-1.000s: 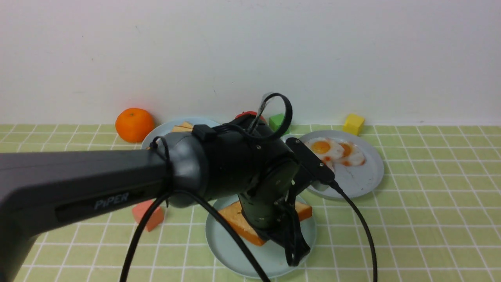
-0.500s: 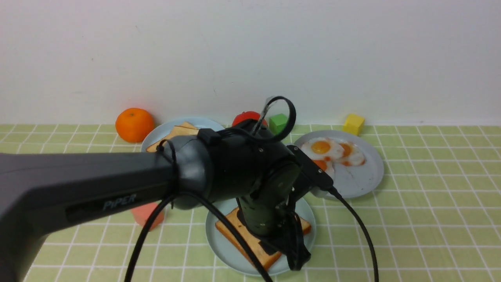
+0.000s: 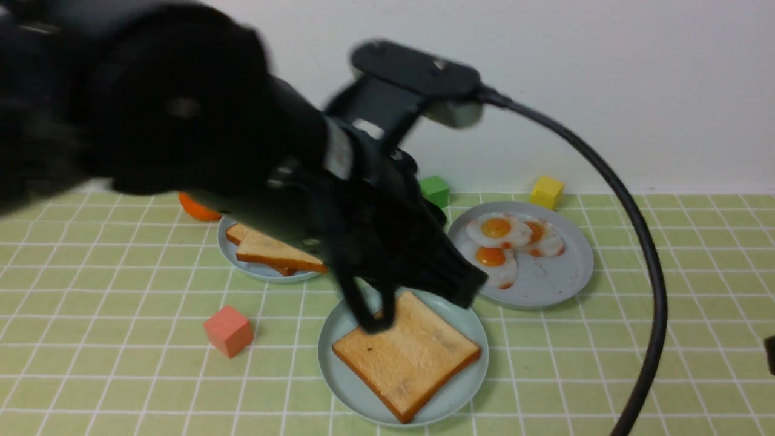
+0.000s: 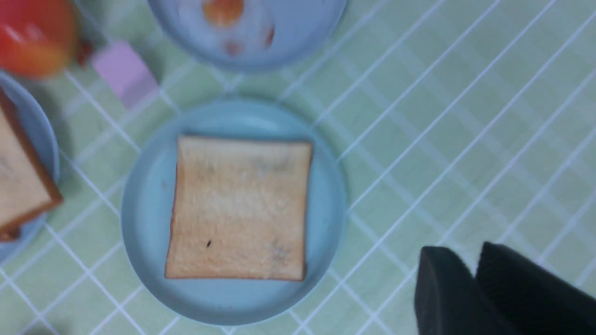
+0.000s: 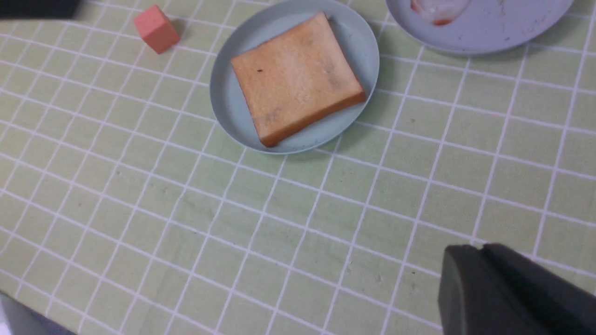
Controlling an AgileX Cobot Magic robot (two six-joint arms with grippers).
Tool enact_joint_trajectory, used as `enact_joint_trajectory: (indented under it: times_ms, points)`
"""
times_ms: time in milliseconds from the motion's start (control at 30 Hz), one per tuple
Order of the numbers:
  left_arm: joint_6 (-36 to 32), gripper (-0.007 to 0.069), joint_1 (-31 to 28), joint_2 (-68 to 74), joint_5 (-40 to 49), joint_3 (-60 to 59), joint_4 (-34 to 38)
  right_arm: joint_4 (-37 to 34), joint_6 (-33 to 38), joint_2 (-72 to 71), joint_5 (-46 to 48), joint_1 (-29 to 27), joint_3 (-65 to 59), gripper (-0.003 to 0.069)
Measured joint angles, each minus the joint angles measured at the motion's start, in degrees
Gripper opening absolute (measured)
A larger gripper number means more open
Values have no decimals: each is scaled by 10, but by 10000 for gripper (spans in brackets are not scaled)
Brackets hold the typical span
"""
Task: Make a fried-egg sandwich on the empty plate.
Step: Use the right arm to grab a fried egg
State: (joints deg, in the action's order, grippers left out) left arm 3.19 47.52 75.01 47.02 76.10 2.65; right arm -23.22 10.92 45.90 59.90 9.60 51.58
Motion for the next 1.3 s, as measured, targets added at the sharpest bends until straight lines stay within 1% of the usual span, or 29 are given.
enact_joint_trajectory:
  times_ms: [67,200,233,267,300,333,400,433,500,600,633,700,733,833,900,967,1000,1133,1300]
  points:
    - [0,-13,0,-81,-17,-41,2,-1,0,59,-31,0,0,78]
    - [1,-13,0,-228,-72,-156,8,-11,0,170,-75,0,12,106]
    - [2,-13,0,-243,-75,-163,8,-11,0,176,-79,0,15,109]
    - [2,-13,0,-300,-111,-223,15,-12,13,228,-99,0,29,124]
    - [2,-13,0,-307,-114,-230,16,-12,13,228,-102,0,31,125]
    - [2,-13,0,-350,-144,-272,20,-11,36,272,-125,0,45,139]
    - [2,-13,0,-397,-179,-320,22,-13,79,325,-163,0,72,157]
    - [3,-13,0,-411,-194,-337,22,-18,88,351,-174,1,86,165]
    - [3,-13,0,-425,-213,-361,24,-38,79,402,-183,1,115,176]
    - [4,-13,0,-427,-224,-370,34,-65,27,464,-183,1,167,204]
    - [4,-13,0,-427,-228,-370,40,-71,0,495,-185,1,194,224]
    - [4,-13,0,-427,-231,-371,42,-71,-17,516,-185,0,211,241]
    - [4,-13,0,-427,-233,-370,43,-71,-37,547,-185,-5,235,265]
    - [4,-13,0,-427,-235,-370,44,-80,-68,598,-185,-22,272,311]
    - [4,-13,0,-427,-235,-370,44,-87,-73,619,-186,-29,287,326]
    - [4,-13,0,-427,-237,-370,44,-116,-77,666,-185,-44,320,349]
    - [4,-13,0,-427,-237,-370,44,-116,-77,669,-185,-44,323,351]
    - [4,-13,0,-427,-252,-370,42,-153,-72,725,-178,-50,366,360]
    - [4,-13,0,-427,-271,-370,41,-169,-65,756,-177,-50,391,360]
